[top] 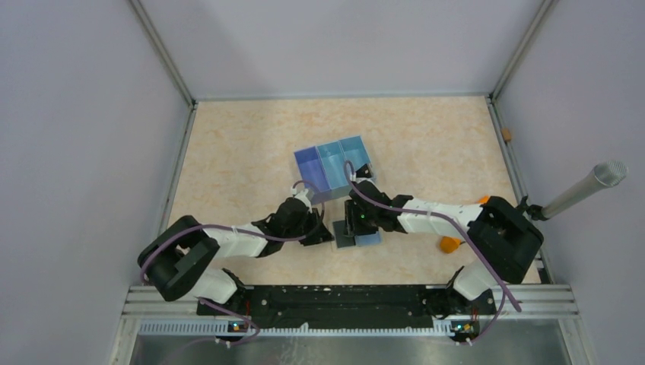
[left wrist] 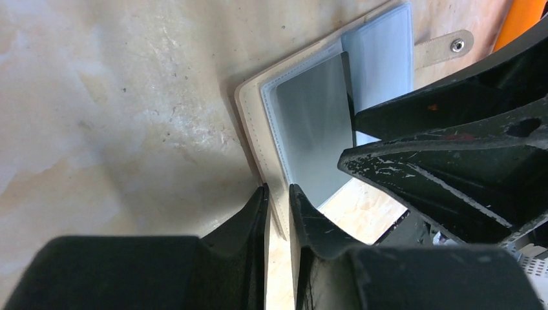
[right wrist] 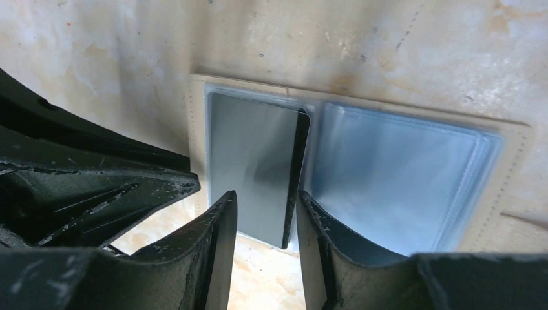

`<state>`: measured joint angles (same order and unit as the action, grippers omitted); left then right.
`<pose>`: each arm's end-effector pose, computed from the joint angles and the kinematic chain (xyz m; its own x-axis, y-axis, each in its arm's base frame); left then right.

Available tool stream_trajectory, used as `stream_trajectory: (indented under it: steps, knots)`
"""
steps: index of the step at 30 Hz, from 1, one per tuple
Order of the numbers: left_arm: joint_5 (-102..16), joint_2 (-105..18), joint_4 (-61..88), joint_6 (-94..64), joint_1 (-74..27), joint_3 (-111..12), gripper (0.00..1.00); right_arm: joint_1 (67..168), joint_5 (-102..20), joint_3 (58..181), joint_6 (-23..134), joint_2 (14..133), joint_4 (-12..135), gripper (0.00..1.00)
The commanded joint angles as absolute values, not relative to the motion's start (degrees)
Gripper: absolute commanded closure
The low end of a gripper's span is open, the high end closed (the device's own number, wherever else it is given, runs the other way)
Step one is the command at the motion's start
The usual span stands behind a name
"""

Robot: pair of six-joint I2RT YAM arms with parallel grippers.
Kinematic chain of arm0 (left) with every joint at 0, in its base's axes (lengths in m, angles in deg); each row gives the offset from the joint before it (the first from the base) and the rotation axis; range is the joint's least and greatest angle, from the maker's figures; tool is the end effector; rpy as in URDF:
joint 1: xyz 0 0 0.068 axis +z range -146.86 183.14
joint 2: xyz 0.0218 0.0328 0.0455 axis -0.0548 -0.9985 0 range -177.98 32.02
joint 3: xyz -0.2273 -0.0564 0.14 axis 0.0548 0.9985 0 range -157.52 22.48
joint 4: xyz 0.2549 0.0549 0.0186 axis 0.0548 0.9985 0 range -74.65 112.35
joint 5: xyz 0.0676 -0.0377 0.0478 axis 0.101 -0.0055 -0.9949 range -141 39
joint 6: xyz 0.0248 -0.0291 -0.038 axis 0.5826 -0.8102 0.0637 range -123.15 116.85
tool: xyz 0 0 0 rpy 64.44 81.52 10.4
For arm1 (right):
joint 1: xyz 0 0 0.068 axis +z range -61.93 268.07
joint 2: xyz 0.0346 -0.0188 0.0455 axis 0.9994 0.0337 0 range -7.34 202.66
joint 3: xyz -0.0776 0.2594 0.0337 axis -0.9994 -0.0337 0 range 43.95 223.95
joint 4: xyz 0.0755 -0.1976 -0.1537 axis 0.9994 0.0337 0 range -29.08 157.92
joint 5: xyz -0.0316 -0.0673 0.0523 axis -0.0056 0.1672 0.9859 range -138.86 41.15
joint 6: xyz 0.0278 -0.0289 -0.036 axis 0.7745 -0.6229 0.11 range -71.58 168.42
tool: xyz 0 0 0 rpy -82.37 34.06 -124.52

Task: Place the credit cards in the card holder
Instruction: Pick up the credit card from the storage box.

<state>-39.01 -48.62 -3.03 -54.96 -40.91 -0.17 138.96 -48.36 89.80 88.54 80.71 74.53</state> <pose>0.1685 -0.1734 0.1288 -0.9083 -0.1911 -0.3721 0.1314 0.7143 -0.6874 0.1853 0.2287 0.1666 -0.9010 -0.0869 -0.4250 -0.2595 0.8931 0.3676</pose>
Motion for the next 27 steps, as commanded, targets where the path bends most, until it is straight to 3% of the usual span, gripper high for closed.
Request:
stream_trajectory:
  steps: [1, 9, 12, 21, 27]
  knots:
    - [-38.6, -50.2, -5.0, -55.3, -41.4, -1.0, 0.80, 140.3, -45.1, 91.2, 89.4, 82.1, 70.4, 0.63]
    - [-40.1, -47.6, -2.2, -54.7, -41.4, -1.5, 0.77, 141.2, -46.9, 93.6, 88.7, 81.5, 72.9, 0.65]
    - [-42.0, -43.5, 3.3, -52.7, -41.4, -2.8, 0.65, 140.9, -51.4, 96.6, 86.5, 78.8, 78.8, 0.58]
    - [-42.7, -30.9, 26.7, -41.5, -38.9, -12.5, 0.05, 128.5, -55.4, 107.4, 74.3, 73.5, 90.3, 0.42]
    - [-32.1, -29.0, 41.4, -30.8, -26.2, -21.9, 0.01, 119.2, -52.7, 116.7, 66.1, 79.7, 91.8, 0.37]
